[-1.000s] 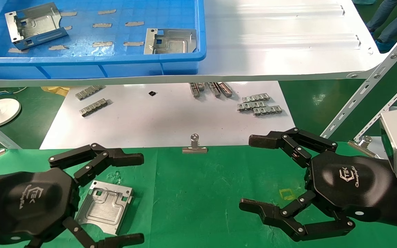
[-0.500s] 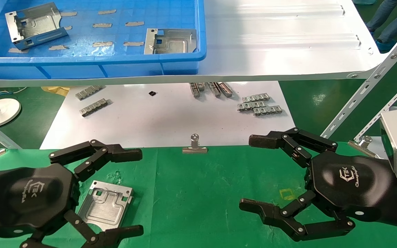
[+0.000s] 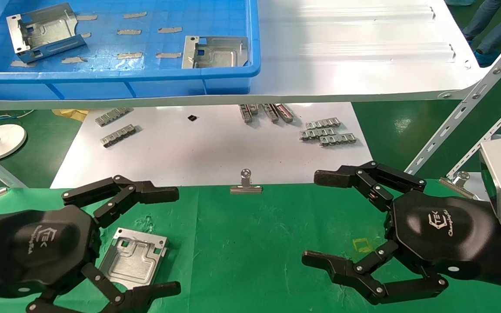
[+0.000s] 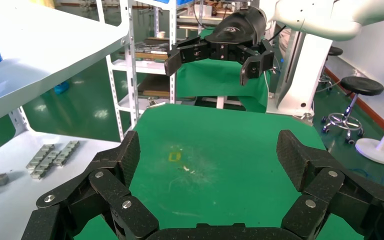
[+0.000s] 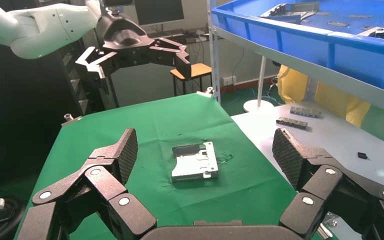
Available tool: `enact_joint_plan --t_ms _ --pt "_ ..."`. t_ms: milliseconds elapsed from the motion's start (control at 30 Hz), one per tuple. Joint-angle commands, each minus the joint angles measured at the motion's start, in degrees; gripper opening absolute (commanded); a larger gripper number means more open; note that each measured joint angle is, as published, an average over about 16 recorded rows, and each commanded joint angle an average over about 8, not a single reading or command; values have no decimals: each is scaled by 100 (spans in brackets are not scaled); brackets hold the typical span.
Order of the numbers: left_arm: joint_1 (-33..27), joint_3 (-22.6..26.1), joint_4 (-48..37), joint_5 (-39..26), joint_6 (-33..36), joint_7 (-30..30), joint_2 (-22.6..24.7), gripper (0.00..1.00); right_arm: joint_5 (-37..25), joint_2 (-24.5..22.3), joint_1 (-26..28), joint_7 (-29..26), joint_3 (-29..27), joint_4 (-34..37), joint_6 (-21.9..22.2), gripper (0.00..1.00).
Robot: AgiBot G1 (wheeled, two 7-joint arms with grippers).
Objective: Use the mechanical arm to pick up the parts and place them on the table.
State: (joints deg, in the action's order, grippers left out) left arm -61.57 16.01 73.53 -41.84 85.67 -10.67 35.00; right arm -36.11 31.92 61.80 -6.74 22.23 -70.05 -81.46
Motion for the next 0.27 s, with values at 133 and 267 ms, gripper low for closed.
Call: enact_joint_plan --t_ms 133,267 --pt "-4 2 -9 -3 2 2 2 100 0 0 0 0 0 0 0 100" --pt "-4 3 -11 -4 2 3 3 100 0 0 0 0 0 0 0 100"
